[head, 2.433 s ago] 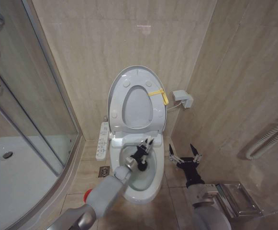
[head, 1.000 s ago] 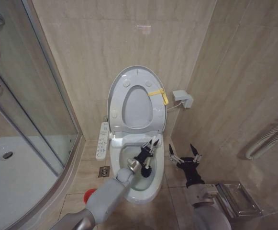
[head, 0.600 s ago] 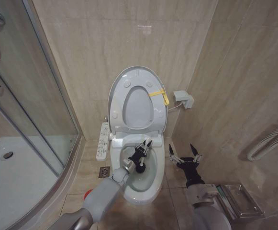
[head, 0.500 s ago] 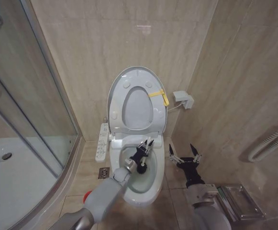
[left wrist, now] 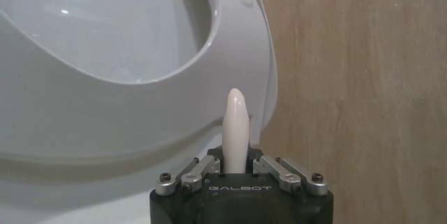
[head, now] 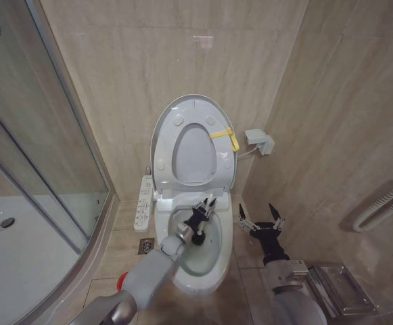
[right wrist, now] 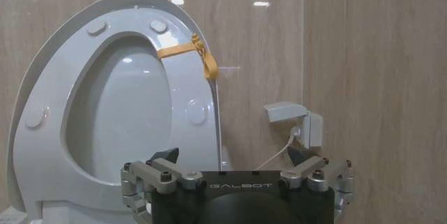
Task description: Open the toilet lid, clean the toilet bowl with a toilet brush, close the toilet lid, and flush.
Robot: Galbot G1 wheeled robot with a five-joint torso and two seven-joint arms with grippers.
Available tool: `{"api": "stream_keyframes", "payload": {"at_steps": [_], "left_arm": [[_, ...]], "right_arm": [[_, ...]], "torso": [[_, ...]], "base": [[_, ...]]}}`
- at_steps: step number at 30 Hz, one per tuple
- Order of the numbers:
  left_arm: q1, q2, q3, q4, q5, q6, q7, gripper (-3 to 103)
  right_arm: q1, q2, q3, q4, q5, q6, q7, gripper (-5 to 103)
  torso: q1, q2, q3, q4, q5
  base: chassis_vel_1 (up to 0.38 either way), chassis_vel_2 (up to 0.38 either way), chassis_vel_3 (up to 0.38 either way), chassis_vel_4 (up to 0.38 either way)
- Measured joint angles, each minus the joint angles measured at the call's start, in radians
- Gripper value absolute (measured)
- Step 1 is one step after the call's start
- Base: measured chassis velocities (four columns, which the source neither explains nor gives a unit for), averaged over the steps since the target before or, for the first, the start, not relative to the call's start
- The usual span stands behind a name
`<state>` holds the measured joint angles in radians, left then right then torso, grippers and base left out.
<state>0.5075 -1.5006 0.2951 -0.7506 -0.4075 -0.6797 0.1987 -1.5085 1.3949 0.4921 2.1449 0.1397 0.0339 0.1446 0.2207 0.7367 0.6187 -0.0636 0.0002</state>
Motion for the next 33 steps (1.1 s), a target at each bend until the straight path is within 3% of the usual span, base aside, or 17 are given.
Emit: {"api": "stream_keyframes", "payload": {"at_steps": [3, 6, 10, 19, 22, 28, 33], "left_arm": [[0.004, 0.001, 0.005, -0.037, 0.000, 0.001, -0.009, 20], [0.029, 0.011, 0.060, -0.155, -0.082, 0.040, -0.016, 20], [0.041, 0.004, 0.081, -0.204, -0.111, 0.046, -0.004, 20], [0.007, -0.002, 0.033, -0.027, -0.062, -0.007, 0.032, 20], [0.011, 0.020, 0.025, -0.042, -0.055, -0.008, 0.031, 20], [0.081, 0.118, 0.008, -0.242, -0.006, 0.015, 0.005, 20], [0.229, 0.199, -0.128, -0.460, 0.116, 0.007, -0.045, 20]], "right_arm": [[0.000, 0.000, 0.000, 0.000, 0.000, 0.000, 0.000, 100], [0.000, 0.000, 0.000, 0.000, 0.000, 0.000, 0.000, 100], [0.000, 0.000, 0.000, 0.000, 0.000, 0.000, 0.000, 100], [0.000, 0.000, 0.000, 0.000, 0.000, 0.000, 0.000, 100], [0.000, 0.000, 0.000, 0.000, 0.000, 0.000, 0.000, 100], [0.000, 0.000, 0.000, 0.000, 0.000, 0.000, 0.000, 100], [0.000, 0.000, 0.000, 0.000, 0.000, 0.000, 0.000, 100]], "torso": [[0.000, 0.000, 0.000, 0.0001, 0.0001], [0.000, 0.000, 0.000, -0.0003, -0.0002], [0.000, 0.000, 0.000, -0.0006, -0.0003], [0.000, 0.000, 0.000, -0.0001, -0.0003], [0.000, 0.000, 0.000, -0.0001, -0.0002], [0.000, 0.000, 0.000, -0.0003, -0.0005], [0.000, 0.000, 0.000, -0.0001, -0.0004]], "base": [[0.000, 0.000, 0.000, 0.000], [0.000, 0.000, 0.000, 0.000], [0.000, 0.000, 0.000, 0.000], [0.000, 0.000, 0.000, 0.000], [0.000, 0.000, 0.000, 0.000], [0.000, 0.000, 0.000, 0.000], [0.000, 0.000, 0.000, 0.000]]}}
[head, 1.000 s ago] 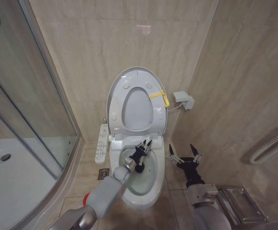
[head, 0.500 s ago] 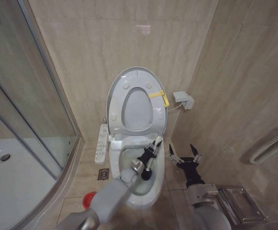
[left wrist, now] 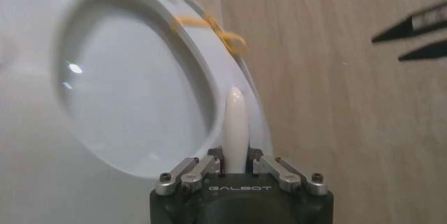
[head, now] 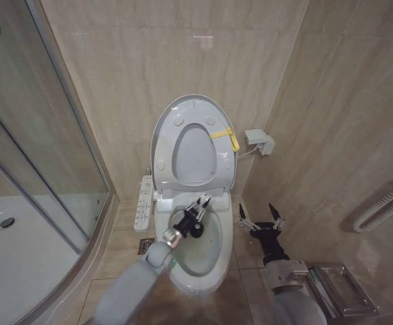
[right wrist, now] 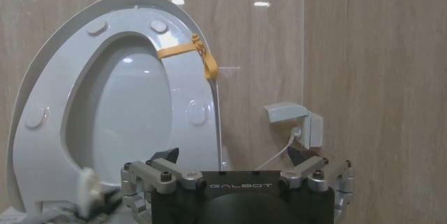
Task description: Open the toilet lid, clean the toilet bowl with a toilet brush, close the toilet lid, and flush.
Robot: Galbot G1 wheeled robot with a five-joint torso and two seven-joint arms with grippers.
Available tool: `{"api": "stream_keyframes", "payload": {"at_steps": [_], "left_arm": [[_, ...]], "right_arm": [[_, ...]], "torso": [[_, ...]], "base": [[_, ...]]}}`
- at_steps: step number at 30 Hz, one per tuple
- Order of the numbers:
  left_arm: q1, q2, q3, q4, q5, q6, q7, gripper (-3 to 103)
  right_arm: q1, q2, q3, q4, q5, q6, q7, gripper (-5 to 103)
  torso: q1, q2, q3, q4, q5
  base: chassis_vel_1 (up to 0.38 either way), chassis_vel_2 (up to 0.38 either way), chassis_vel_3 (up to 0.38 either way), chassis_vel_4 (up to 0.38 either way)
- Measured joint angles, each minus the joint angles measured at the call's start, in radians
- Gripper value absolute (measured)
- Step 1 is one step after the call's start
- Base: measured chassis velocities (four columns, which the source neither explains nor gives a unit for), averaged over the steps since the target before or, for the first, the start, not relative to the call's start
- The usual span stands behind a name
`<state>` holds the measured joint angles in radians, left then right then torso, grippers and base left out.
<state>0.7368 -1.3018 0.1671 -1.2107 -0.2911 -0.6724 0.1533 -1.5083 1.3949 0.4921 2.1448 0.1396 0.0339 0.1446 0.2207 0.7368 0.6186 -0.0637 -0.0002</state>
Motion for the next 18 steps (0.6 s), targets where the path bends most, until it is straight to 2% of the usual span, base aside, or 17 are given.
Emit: {"api": "stream_keyframes", "payload": {"at_steps": [1, 4, 6, 12, 18], "left_arm": [[0.000, 0.000, 0.000, 0.000, 0.000, 0.000, 0.000, 20], [0.076, 0.012, -0.082, -0.071, 0.066, -0.031, -0.022, 20], [0.096, 0.015, -0.102, -0.091, 0.073, -0.038, -0.029, 20], [0.158, 0.014, -0.155, -0.138, 0.067, -0.076, -0.043, 20], [0.170, 0.005, -0.150, -0.109, 0.033, -0.106, -0.033, 20]], "right_arm": [[0.000, 0.000, 0.000, 0.000, 0.000, 0.000, 0.000, 100], [0.000, 0.000, 0.000, 0.000, 0.000, 0.000, 0.000, 100], [0.000, 0.000, 0.000, 0.000, 0.000, 0.000, 0.000, 100], [0.000, 0.000, 0.000, 0.000, 0.000, 0.000, 0.000, 100], [0.000, 0.000, 0.000, 0.000, 0.000, 0.000, 0.000, 100]], "torso": [[0.000, 0.000, 0.000, 0.0000, 0.0000], [0.000, 0.000, 0.000, -0.0001, -0.0002], [0.000, 0.000, 0.000, -0.0002, 0.0001], [0.000, 0.000, 0.000, -0.0003, 0.0001], [0.000, 0.000, 0.000, -0.0002, 0.0000]], "base": [[0.000, 0.000, 0.000, 0.000], [0.000, 0.000, 0.000, 0.000], [0.000, 0.000, 0.000, 0.000], [0.000, 0.000, 0.000, 0.000], [0.000, 0.000, 0.000, 0.000]]}}
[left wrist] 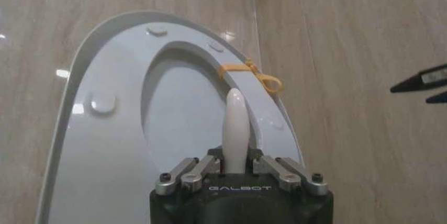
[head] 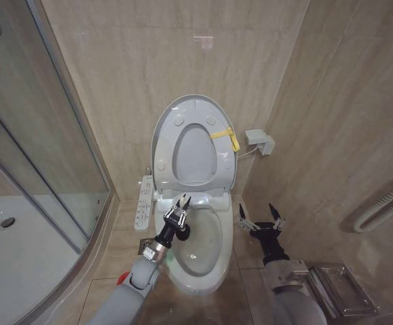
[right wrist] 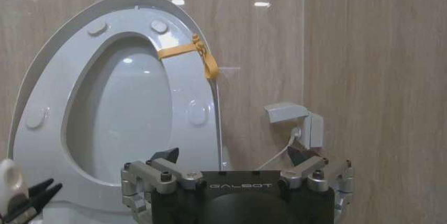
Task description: Open the toilet lid, clean the toilet bowl with a toilet brush, close the toilet lid, and flush.
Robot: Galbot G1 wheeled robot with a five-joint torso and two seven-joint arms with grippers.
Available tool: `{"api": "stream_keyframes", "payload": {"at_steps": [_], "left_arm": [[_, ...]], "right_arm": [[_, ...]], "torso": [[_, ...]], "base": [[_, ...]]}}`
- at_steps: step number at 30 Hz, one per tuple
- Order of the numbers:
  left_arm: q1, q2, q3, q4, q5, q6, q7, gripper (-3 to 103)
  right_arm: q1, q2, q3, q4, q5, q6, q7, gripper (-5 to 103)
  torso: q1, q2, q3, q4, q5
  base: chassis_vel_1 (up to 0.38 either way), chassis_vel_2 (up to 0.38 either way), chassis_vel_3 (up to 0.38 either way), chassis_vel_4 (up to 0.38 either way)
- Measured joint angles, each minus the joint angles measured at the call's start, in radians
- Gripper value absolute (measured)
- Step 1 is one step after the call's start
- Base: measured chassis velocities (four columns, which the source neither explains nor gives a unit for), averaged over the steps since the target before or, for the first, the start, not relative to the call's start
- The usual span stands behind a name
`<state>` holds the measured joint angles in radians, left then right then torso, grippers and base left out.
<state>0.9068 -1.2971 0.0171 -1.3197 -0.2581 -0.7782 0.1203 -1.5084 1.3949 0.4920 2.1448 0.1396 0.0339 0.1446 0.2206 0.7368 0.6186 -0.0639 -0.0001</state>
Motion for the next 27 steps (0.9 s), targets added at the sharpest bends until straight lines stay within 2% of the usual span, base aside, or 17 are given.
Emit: {"api": "stream_keyframes", "payload": {"at_steps": [4, 7, 10, 11, 15, 27], "left_arm": [[-0.010, -0.003, 0.011, 0.016, -0.003, 0.001, -0.001, 20], [-0.007, 0.001, 0.023, 0.008, -0.016, 0.024, -0.008, 20], [0.043, 0.030, 0.045, -0.040, -0.051, 0.089, -0.020, 20], [0.043, 0.030, 0.045, -0.040, -0.051, 0.089, -0.020, 20], [0.112, 0.072, 0.060, -0.099, -0.108, 0.154, -0.029, 20], [0.190, 0.143, 0.056, -0.159, -0.128, 0.203, -0.031, 20]], "right_arm": [[0.000, 0.000, 0.000, 0.000, 0.000, 0.000, 0.000, 100], [0.000, 0.000, 0.000, 0.000, 0.000, 0.000, 0.000, 100], [0.000, 0.000, 0.000, 0.000, 0.000, 0.000, 0.000, 100], [0.000, 0.000, 0.000, 0.000, 0.000, 0.000, 0.000, 100], [0.000, 0.000, 0.000, 0.000, 0.000, 0.000, 0.000, 100], [0.000, 0.000, 0.000, 0.000, 0.000, 0.000, 0.000, 100]], "torso": [[0.000, 0.000, 0.000, -0.0002, 0.0001], [0.000, 0.000, 0.000, -0.0003, 0.0001], [0.000, 0.000, 0.000, 0.0000, 0.0001], [0.000, 0.000, 0.000, 0.0000, 0.0001], [0.000, 0.000, 0.000, 0.0000, 0.0001], [0.000, 0.000, 0.000, -0.0001, 0.0000]], "base": [[0.000, 0.000, 0.000, 0.000], [0.000, 0.000, 0.000, 0.000], [0.000, 0.000, 0.000, 0.000], [0.000, 0.000, 0.000, 0.000], [0.000, 0.000, 0.000, 0.000], [0.000, 0.000, 0.000, 0.000]]}}
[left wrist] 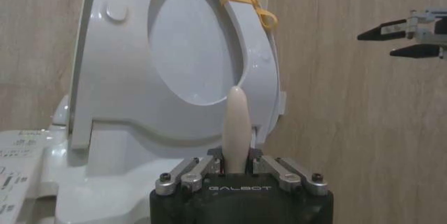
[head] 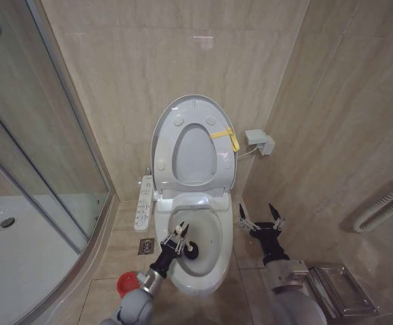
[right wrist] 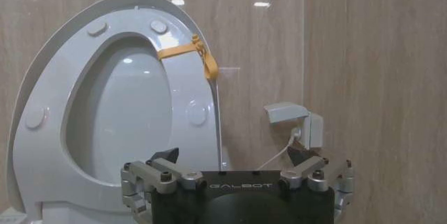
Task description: Open the toilet lid, clean the toilet bowl with a toilet brush, close the toilet lid, and flush.
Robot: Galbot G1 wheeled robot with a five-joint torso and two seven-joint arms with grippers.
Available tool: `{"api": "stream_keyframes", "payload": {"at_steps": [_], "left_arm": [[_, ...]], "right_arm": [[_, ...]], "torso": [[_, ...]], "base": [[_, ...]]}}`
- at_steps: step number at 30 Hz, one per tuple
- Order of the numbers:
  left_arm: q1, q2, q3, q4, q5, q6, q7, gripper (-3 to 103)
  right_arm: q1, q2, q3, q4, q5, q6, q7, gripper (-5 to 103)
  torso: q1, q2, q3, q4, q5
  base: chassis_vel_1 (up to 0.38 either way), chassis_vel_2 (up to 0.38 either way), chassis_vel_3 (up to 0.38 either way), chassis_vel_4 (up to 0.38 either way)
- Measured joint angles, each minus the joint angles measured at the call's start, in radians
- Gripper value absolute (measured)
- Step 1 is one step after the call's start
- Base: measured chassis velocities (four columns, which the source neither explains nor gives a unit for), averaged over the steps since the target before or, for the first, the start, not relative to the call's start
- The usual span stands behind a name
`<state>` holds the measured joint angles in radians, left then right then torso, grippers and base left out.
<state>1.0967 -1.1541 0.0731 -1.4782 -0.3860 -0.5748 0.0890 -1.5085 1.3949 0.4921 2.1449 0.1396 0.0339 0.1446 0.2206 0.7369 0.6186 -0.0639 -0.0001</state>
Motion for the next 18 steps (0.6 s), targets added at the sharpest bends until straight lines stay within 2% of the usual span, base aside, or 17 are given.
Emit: {"api": "stream_keyframes", "payload": {"at_steps": [6, 9, 18], "left_arm": [[-0.005, 0.006, 0.001, -0.004, 0.001, -0.003, -0.002, 20], [-0.062, -0.030, 0.005, 0.031, 0.011, -0.045, -0.014, 20], [-0.207, -0.084, 0.067, 0.100, 0.001, -0.051, -0.021, 20]], "right_arm": [[0.000, 0.000, 0.000, 0.000, 0.000, 0.000, 0.000, 100], [0.000, 0.000, 0.000, 0.000, 0.000, 0.000, 0.000, 100], [0.000, 0.000, 0.000, 0.000, 0.000, 0.000, 0.000, 100]], "torso": [[0.000, 0.000, 0.000, 0.0002, 0.0000], [0.000, 0.000, 0.000, -0.0001, 0.0000], [0.000, 0.000, 0.000, 0.0000, 0.0003]], "base": [[0.000, 0.000, 0.000, 0.000], [0.000, 0.000, 0.000, 0.000], [0.000, 0.000, 0.000, 0.000]]}}
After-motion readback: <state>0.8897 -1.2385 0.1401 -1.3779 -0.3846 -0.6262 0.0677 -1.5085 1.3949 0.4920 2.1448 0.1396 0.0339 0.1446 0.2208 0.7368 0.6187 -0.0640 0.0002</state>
